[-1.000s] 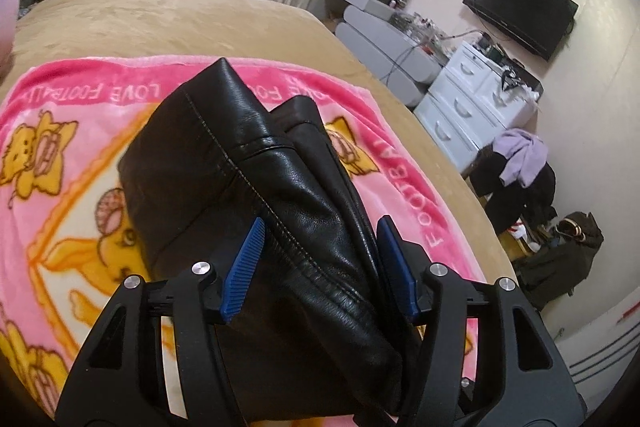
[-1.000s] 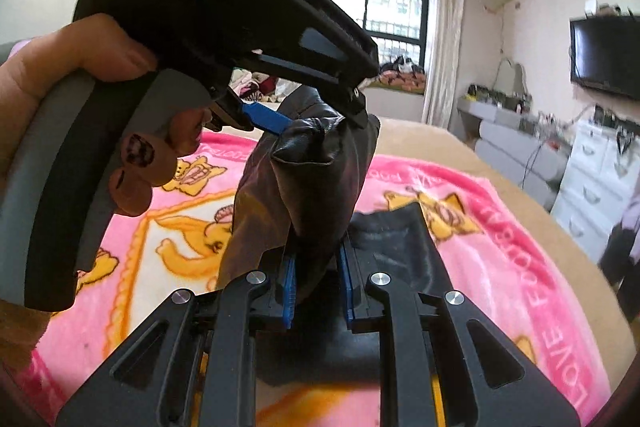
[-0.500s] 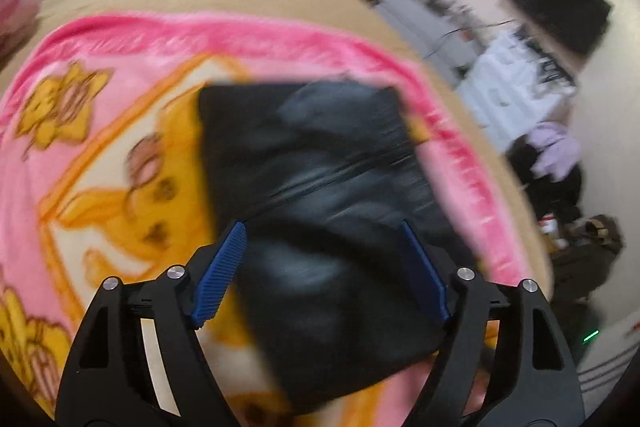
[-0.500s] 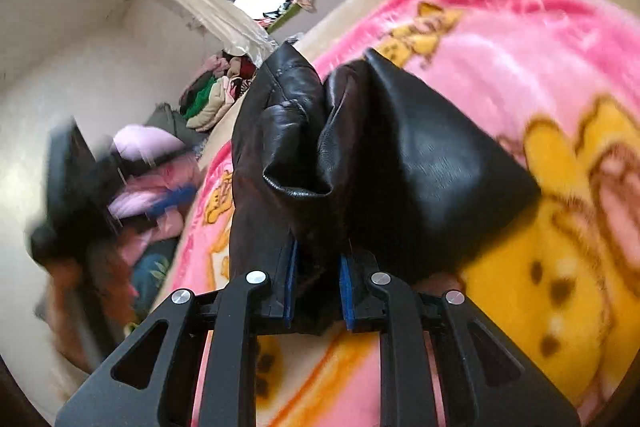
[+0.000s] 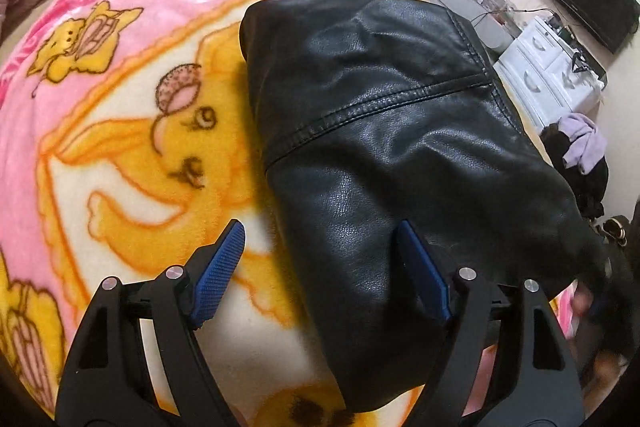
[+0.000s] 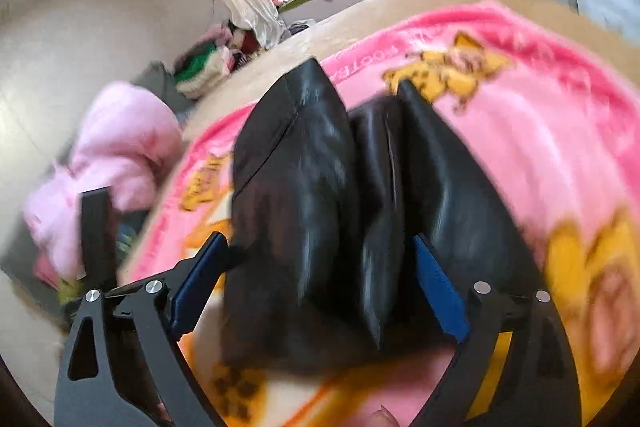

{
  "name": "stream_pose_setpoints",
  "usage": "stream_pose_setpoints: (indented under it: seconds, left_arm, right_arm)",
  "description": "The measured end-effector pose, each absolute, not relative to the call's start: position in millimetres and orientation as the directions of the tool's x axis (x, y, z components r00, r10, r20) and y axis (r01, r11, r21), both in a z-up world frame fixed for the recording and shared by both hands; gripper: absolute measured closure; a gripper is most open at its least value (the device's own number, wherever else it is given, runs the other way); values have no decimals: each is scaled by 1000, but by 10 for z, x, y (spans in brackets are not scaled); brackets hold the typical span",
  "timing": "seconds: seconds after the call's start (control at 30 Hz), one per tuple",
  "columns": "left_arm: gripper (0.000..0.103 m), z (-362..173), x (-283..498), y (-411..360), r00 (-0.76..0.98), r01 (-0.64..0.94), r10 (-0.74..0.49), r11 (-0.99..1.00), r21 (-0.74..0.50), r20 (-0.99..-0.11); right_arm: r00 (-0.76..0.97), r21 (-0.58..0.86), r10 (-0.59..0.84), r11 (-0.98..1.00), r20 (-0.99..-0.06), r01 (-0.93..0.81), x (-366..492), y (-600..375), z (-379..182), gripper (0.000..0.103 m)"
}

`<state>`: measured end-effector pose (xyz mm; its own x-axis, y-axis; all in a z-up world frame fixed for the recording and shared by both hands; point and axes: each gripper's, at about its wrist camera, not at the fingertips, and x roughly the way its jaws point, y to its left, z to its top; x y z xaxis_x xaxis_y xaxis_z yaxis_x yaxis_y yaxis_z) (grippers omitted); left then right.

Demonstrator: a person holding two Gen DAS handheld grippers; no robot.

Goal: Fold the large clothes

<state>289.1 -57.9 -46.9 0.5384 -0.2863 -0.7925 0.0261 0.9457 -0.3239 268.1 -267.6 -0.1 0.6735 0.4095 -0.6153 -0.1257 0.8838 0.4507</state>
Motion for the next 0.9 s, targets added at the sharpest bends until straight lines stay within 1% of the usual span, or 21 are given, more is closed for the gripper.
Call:
stream_pose_setpoints:
  seconds: [0.03, 0.07, 0.1, 0.13, 0.2, 0.27, 0.33, 0.43, 0.47, 0.5, 0.57, 0.63, 0.7, 0.73, 0.77, 0.9]
  left_arm:
    - [32, -469, 2889, -580, 538, 28, -287, 946, -323, -792]
    - [32, -468, 2891, -580, 538, 29, -287, 946, -323, -793]
    - [32, -462, 2903, -578, 538, 29, -285, 947, -320, -793]
    - [32, -449, 2906, -572, 542, 28, -275, 950, -311, -794]
    - [32, -378, 2898, -551, 556, 30, -287, 945, -326, -780]
    - [30, -319, 2896, -522, 563, 37, -314, 934, -356, -765]
    - [27, -222, 2897, -497, 578, 44, -342, 920, -390, -741]
    - [23, -144, 2923, -544, 580, 63, -379, 903, -424, -721]
    - [21, -150, 2936, -576, 573, 69, -389, 900, -431, -721]
    - [21, -182, 2956, -628, 562, 73, -394, 900, -430, -727]
    - [19, -291, 2998, -737, 532, 74, -393, 904, -421, -750]
    - [15, -383, 3013, -818, 507, 80, -403, 902, -425, -762]
    - [11, -455, 3021, -884, 489, 84, -418, 896, -436, -766]
    - [10, -480, 3025, -909, 484, 85, -424, 893, -442, -765]
    - [10, -498, 3028, -932, 481, 84, -427, 892, -445, -765]
    - [10, -522, 3042, -999, 478, 84, -420, 896, -436, -772]
  right_arm:
    - [667, 456, 418, 881, -617, -130, 2788, -2673, 11, 12]
    - [656, 474, 448, 867, -607, -153, 2862, -2672, 1, 14]
    - [663, 473, 455, 865, -594, -170, 2913, -2666, 17, 37]
    - [667, 458, 454, 869, -592, -185, 2967, -2659, 31, 64]
    - [688, 413, 447, 881, -572, -229, 3002, -2600, 109, 70]
    - [729, 357, 441, 890, -524, -282, 2935, -2553, 283, 72]
    - [768, 339, 446, 888, -460, -312, 2837, -2634, 447, 72]
    - [800, 336, 397, 905, -451, -260, 2783, -2919, 477, 73]
    - [797, 358, 392, 903, -459, -238, 2789, -3021, 418, 73]
    - [788, 382, 390, 899, -477, -214, 2809, -3122, 327, 73]
    - [735, 441, 385, 888, -558, -131, 2857, -3329, 27, 73]
    - [687, 480, 395, 874, -610, -77, 2866, -3459, -216, 73]
    - [671, 486, 388, 873, -631, -47, 2863, -3531, -341, 73]
    - [669, 480, 383, 876, -637, -45, 2870, -3537, -376, 71]
    - [665, 469, 375, 882, -645, -42, 2877, -3538, -413, 69]
    - [665, 448, 354, 894, -658, -33, 2883, -3531, -454, 58]
